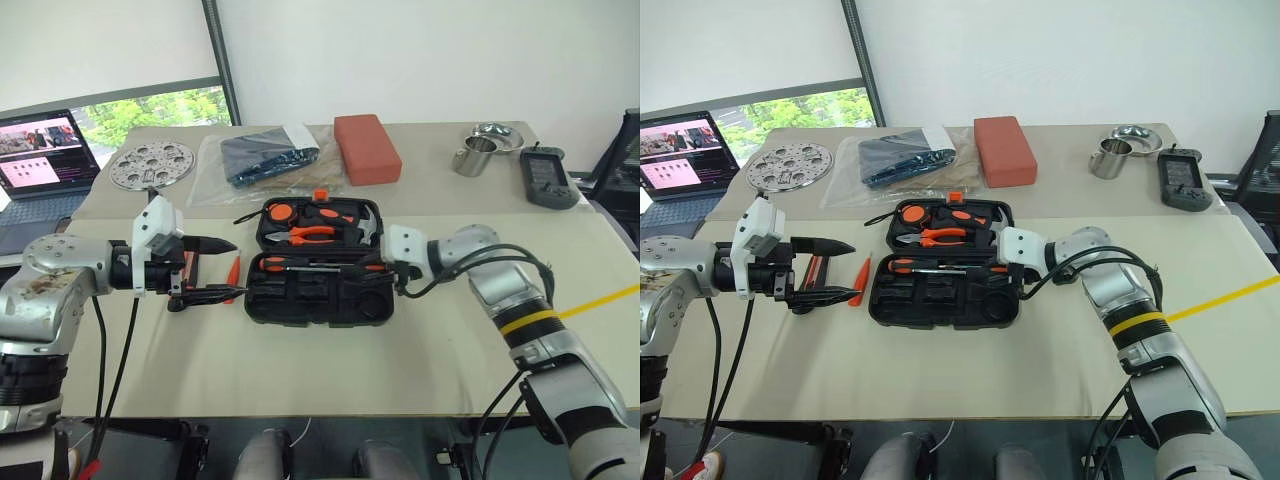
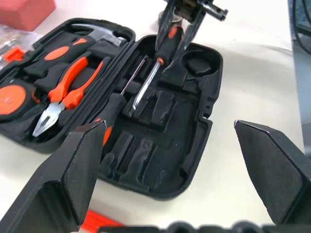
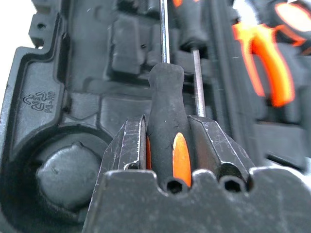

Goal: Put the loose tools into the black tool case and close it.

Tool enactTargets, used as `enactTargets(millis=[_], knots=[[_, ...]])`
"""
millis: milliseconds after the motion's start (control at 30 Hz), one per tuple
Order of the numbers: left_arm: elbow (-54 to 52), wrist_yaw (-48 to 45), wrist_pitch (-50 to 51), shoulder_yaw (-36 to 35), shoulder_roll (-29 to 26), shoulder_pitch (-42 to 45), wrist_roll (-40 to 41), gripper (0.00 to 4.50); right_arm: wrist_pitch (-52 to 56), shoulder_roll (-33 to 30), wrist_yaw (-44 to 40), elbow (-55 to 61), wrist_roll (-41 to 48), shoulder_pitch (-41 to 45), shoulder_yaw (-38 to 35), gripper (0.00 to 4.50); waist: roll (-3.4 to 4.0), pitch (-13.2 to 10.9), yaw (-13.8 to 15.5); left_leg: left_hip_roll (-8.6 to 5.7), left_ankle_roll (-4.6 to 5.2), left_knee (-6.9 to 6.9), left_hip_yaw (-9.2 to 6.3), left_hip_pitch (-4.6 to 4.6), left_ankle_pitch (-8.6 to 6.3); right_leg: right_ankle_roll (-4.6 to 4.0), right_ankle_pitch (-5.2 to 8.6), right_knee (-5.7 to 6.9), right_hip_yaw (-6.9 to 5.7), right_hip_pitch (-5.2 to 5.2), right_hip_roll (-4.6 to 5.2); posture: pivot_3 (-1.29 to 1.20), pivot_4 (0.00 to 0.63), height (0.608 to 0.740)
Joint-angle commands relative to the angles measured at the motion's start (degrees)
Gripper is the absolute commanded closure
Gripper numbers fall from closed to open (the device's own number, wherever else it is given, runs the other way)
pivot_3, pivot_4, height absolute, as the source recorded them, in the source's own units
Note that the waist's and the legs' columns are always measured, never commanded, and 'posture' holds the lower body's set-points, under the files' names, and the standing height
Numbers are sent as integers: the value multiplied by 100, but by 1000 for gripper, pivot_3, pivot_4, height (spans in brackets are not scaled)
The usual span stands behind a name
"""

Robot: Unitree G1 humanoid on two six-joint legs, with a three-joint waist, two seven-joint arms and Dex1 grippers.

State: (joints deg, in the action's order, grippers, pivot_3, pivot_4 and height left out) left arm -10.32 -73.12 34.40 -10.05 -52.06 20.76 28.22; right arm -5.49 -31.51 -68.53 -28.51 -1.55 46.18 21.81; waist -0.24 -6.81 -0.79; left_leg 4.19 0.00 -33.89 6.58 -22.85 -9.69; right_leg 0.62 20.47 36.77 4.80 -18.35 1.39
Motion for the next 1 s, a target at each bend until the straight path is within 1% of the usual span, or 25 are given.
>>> enactTargets(millis=[33,233,433,500,533,633,700,867,1000], knots=[[-336,202,88,-272,-133,-128,199,0,-362,129,88,-541,-239,378,-34,3491,-1,0,-14,1,0,1,2,4,0,-1,0,1,1,1,1,0,150,740],[-432,325,136,-296,-180,-201,325,0,-658,323,38,-1100,-432,611,-30,3491,-2,-1,-21,8,-1,3,4,7,0,-2,-1,1,-1,1,-4,0,150,740],[-408,371,100,-261,-233,-196,386,0,-658,409,-144,-1217,-480,655,-40,3491,-2,-1,-23,10,-2,4,6,8,0,-2,-1,2,-2,1,-4,0,150,740],[-375,365,79,-220,-248,-172,404,0,-627,401,-192,-1152,-451,649,-72,2481,-2,-1,-24,10,-2,4,7,9,0,-2,-1,2,-2,0,-4,0,150,740],[-367,360,74,-200,-251,-165,419,0,-672,401,-177,-1133,-426,641,-107,2332,-2,-1,-23,10,-2,4,7,9,0,-2,-1,2,-2,1,-4,0,150,740],[-352,334,66,-146,-252,-140,440,0,-766,416,-62,-1073,-283,643,-309,1307,-2,-1,-23,10,-2,5,7,9,-1,-2,-1,2,-3,1,-3,0,150,740],[-333,315,46,-105,-250,-117,427,0,-592,389,-219,-924,-36,641,-496,623,-1,-2,-23,10,-2,5,7,9,-1,-2,-1,2,-3,1,-4,0,150,740],[-259,269,-6,3,-243,-22,394,0,259,202,-820,-266,735,520,-938,623,-1,-2,-20,12,-2,5,7,8,-1,-2,-1,3,-4,1,-5,0,150,740],[-228,248,-25,75,-204,57,382,0,971,261,-664,95,1113,383,-1246,623,-1,-2,-26,14,-2,5,7,8,-1,-2,-1,2,-5,2,-4,0,150,740]])
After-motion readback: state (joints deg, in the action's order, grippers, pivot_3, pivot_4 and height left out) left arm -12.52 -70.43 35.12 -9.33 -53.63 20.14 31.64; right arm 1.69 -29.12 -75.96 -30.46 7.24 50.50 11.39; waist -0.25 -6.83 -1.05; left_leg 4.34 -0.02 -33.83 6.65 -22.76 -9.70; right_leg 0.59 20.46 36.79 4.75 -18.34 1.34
